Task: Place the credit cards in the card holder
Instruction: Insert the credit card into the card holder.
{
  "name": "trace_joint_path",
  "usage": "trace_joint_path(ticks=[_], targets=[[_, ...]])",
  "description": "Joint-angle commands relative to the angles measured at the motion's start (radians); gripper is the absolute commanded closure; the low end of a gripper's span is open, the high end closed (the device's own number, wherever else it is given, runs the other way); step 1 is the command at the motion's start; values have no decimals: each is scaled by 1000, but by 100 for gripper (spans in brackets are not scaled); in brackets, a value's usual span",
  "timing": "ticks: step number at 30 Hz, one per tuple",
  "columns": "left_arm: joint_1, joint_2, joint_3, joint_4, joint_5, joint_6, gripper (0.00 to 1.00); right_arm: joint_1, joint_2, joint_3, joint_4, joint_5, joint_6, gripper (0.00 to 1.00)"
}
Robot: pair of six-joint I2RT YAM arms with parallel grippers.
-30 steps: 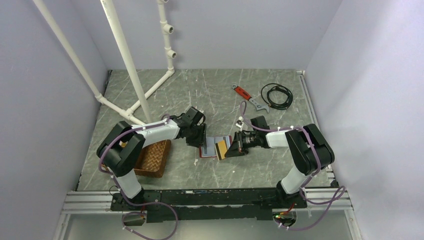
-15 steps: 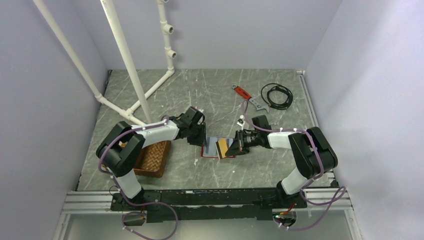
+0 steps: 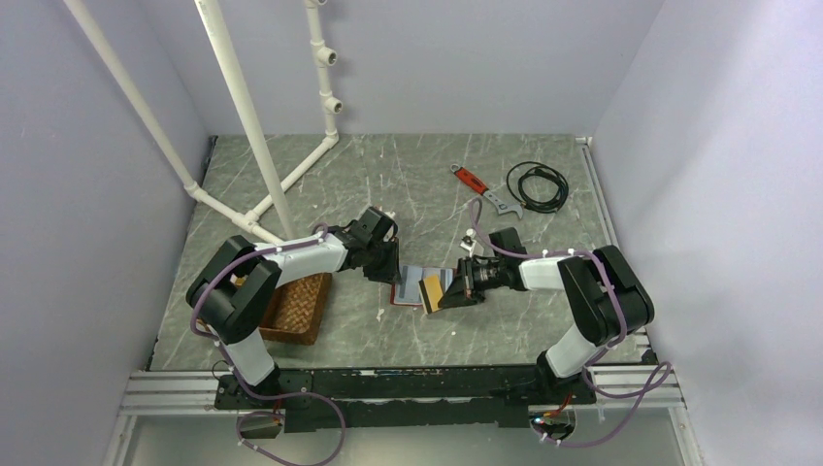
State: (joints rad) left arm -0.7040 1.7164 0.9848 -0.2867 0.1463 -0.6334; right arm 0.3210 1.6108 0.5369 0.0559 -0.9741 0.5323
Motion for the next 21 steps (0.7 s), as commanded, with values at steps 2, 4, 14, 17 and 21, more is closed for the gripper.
trace_joint_path(ticks=[2,4,14,17,21], targets=[[-3,24,-49,-81,-40,16,72,-3,-21,-32,25,-20,10,100],[-2,19,-52,-79,-41,17,72,-3,-32,-43,34,-30,15,100],[-2,18,-51,-84,-41,17,73,-4,-48,-61,42,-41,22,100],[-2,18,-48,-85,-35,18,73,-3,-52,-62,48,-41,24,100],[-1,13,-52,-84,-33,18,73,-3,-12,-56,120,-48,65,100]])
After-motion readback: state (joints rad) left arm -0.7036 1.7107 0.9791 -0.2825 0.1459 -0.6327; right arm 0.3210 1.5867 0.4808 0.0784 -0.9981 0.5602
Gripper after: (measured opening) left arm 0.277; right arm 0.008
